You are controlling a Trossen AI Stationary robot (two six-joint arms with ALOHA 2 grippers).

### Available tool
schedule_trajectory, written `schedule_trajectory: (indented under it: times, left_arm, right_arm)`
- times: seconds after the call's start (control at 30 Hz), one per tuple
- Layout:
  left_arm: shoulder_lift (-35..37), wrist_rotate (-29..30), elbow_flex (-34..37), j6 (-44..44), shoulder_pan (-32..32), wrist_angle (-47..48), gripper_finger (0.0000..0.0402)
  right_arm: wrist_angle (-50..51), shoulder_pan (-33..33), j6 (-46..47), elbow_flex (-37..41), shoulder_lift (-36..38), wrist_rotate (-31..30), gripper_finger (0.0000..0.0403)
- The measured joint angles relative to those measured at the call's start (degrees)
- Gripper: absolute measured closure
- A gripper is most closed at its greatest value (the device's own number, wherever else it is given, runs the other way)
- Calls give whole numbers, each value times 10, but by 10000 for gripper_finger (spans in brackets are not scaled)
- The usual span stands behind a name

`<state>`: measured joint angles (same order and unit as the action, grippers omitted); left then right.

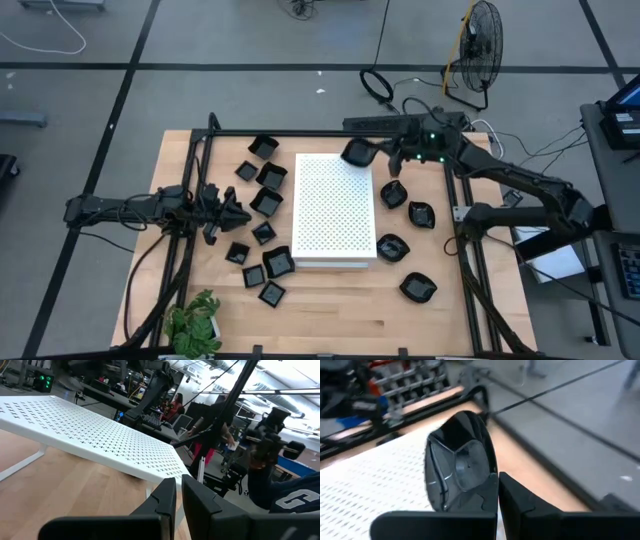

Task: Pick & Place Mini shaped plates
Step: Put the black leaf-shaped plate on the shelf

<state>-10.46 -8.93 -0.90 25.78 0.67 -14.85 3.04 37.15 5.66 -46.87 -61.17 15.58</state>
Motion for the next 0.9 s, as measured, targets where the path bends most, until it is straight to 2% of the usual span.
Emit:
schedule_trajectory:
  times: [0.27, 0.9]
  left_arm:
    - [0, 0, 0, 0, 0, 0, 371]
    - [0, 0, 0, 0, 0, 0, 371]
  right_arm:
    - [49, -35, 17, 0, 0, 11, 403]
    - [62, -35, 22, 0, 0, 6, 397]
